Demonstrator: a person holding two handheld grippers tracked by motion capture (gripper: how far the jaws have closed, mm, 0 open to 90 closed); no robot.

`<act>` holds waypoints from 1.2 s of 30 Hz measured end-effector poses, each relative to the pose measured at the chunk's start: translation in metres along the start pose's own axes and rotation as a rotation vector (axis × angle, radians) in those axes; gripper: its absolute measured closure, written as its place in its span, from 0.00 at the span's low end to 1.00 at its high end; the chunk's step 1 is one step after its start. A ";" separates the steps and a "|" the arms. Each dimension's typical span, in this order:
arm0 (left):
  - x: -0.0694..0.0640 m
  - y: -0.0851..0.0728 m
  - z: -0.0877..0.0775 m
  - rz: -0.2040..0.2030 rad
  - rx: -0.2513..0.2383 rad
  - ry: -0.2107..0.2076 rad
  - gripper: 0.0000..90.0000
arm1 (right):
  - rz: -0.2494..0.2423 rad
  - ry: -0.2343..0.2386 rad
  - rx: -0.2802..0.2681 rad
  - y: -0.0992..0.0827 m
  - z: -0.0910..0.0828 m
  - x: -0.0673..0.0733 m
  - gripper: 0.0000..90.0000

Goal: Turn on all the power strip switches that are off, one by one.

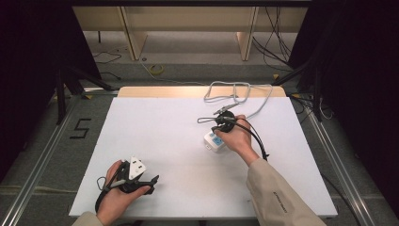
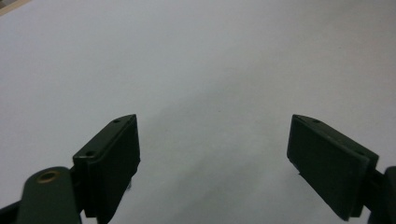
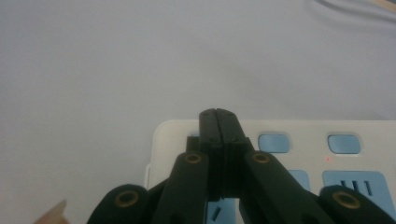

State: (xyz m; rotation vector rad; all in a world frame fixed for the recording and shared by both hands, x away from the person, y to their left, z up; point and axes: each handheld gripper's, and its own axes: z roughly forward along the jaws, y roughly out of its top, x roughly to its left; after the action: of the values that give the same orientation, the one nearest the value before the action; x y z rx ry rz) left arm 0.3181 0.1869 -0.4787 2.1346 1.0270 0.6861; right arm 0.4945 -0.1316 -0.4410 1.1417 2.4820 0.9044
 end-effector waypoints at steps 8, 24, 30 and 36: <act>0.000 0.000 0.000 -0.003 0.001 0.002 0.19 | 0.003 -0.001 -0.020 -0.008 -0.007 -0.002 0.93; 0.000 -0.001 0.000 -0.010 0.001 0.002 0.19 | -0.014 -0.004 -0.053 -0.028 -0.029 -0.006 0.83; 0.000 -0.001 0.000 -0.010 0.003 -0.001 0.19 | -0.018 -0.003 -0.074 -0.039 -0.041 -0.007 0.80; 0.000 -0.001 0.000 -0.011 0.004 -0.001 0.19 | -0.018 0.001 -0.081 -0.050 -0.052 -0.008 0.77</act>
State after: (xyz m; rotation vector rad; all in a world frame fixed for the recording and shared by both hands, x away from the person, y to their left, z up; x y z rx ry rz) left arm 0.3179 0.1873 -0.4793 2.1312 1.0392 0.6779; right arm 0.4456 -0.1849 -0.4324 1.0915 2.4291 0.9907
